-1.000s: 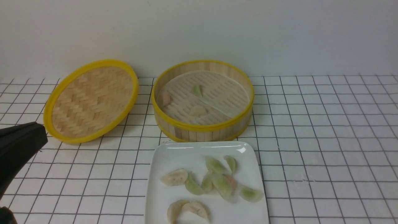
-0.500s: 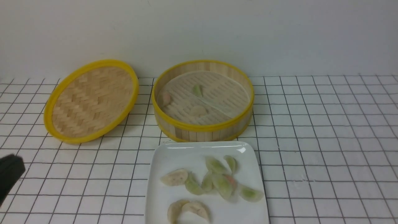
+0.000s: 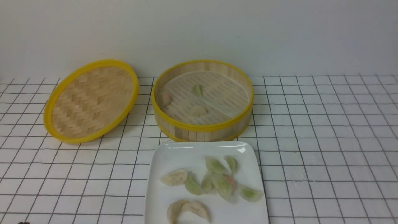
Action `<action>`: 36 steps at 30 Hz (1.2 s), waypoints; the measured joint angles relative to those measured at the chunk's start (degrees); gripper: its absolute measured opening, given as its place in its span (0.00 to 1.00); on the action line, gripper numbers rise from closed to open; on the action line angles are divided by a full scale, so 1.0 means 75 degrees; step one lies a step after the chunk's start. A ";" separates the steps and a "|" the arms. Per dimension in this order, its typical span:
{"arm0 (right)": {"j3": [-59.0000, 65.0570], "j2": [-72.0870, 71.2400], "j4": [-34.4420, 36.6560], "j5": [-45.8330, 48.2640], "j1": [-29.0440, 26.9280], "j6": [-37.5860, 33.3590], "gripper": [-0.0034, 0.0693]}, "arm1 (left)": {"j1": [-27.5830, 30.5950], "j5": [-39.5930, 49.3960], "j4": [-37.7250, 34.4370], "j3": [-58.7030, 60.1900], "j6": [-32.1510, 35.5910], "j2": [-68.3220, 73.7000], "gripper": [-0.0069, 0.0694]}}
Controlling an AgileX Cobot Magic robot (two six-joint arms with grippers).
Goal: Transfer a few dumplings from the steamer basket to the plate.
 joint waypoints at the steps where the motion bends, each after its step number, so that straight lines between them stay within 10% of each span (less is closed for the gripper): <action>1: 0.0000 0.0000 0.0000 0.0000 0.0000 0.0000 0.03 | 0.0000 0.0000 0.0000 0.0000 0.0000 0.0000 0.08; 22: 0.0043 0.0000 -0.0156 0.0225 -0.0072 -0.0146 0.03 | 0.0000 0.0000 0.0000 0.0000 -0.0007 0.0000 0.08; 36: 0.3441 0.0004 -0.0548 -0.0045 -0.3091 -0.0272 0.03 | 0.0000 -0.0017 -0.0007 0.0000 -0.0007 0.0000 0.08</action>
